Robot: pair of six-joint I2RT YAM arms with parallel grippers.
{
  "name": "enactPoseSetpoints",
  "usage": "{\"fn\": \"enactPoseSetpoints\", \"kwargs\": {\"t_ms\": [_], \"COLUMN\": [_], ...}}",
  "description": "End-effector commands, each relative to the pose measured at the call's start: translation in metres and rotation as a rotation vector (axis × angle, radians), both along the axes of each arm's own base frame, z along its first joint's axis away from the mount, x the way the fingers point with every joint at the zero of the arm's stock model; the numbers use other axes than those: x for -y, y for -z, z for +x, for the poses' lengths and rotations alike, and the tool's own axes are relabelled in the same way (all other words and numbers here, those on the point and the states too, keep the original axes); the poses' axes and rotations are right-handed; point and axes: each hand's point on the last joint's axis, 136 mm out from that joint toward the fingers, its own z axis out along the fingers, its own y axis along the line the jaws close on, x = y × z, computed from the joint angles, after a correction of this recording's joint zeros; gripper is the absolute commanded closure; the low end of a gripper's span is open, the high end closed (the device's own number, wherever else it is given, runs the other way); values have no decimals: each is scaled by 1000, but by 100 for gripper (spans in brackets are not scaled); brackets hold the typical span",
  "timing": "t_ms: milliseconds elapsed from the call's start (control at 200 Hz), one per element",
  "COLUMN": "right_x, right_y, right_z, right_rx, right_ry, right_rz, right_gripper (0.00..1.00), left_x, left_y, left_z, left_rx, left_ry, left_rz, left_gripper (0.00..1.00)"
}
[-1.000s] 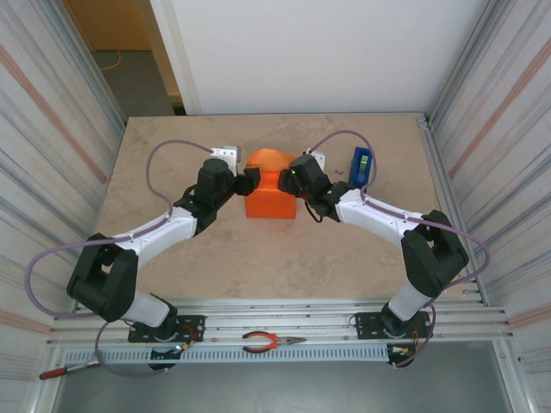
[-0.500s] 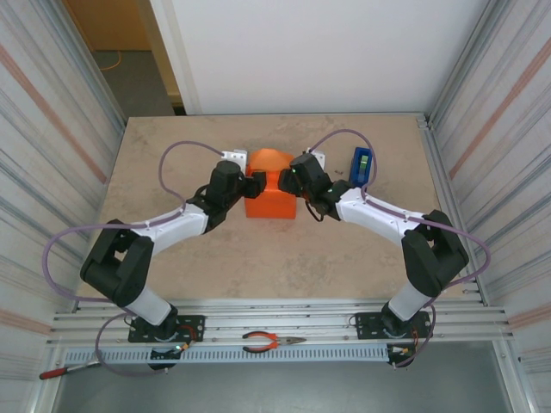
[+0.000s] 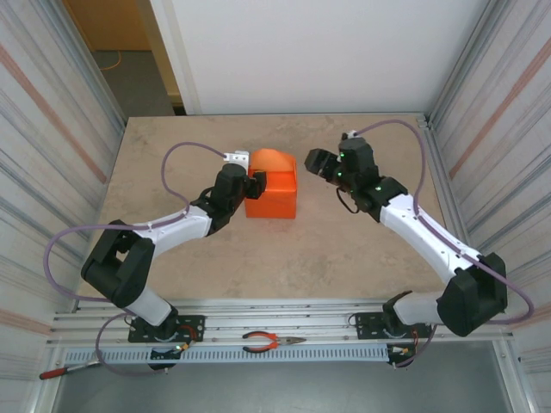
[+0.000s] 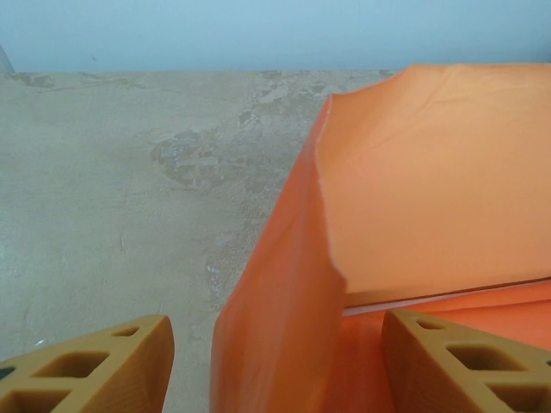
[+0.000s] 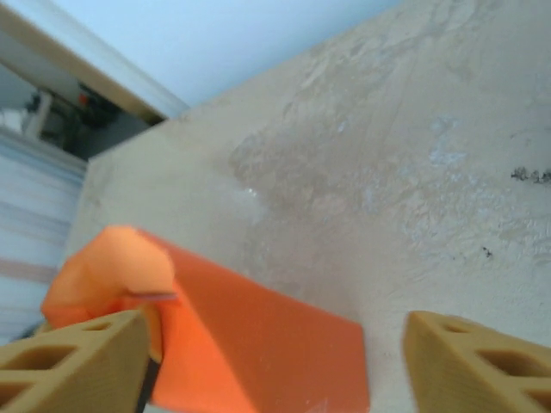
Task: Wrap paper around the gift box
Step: Fold the seventh fold of the wrapping paper on the gift box.
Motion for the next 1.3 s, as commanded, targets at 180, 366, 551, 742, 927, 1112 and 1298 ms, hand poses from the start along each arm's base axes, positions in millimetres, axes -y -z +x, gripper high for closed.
{"fn": "enactPoseSetpoints", "kwargs": {"t_ms": [180, 366, 551, 742, 927, 1112, 1298], "right_x": [-15, -34, -58, -76, -83, -85, -92], "right_y": [51, 62, 63, 60, 57, 51, 50], "right_z": [23, 41, 45, 40, 34, 30, 24], "right_rx": [-156, -182, -189, -181, -170, -155, -154], "right_ry": [-29, -54, -101, -148, -177, -190, -215], "right_rz": [281, 360, 371, 367, 341, 311, 294], "right_gripper": [100, 100, 100, 100, 100, 100, 100], "left_x": [-8, -8, -9, -9, -9, -9, -9], "left_y": [18, 20, 20, 20, 20, 20, 20], "left_z": [-2, -3, -3, -4, -4, -4, -4], "left_rx": [-42, -45, -44, -45, -46, -45, -45], "left_ry": [-21, -22, -21, -21, -23, -22, -25], "left_rz": [93, 99, 102, 103, 101, 101, 101], "left_gripper": [35, 36, 36, 37, 37, 37, 37]}}
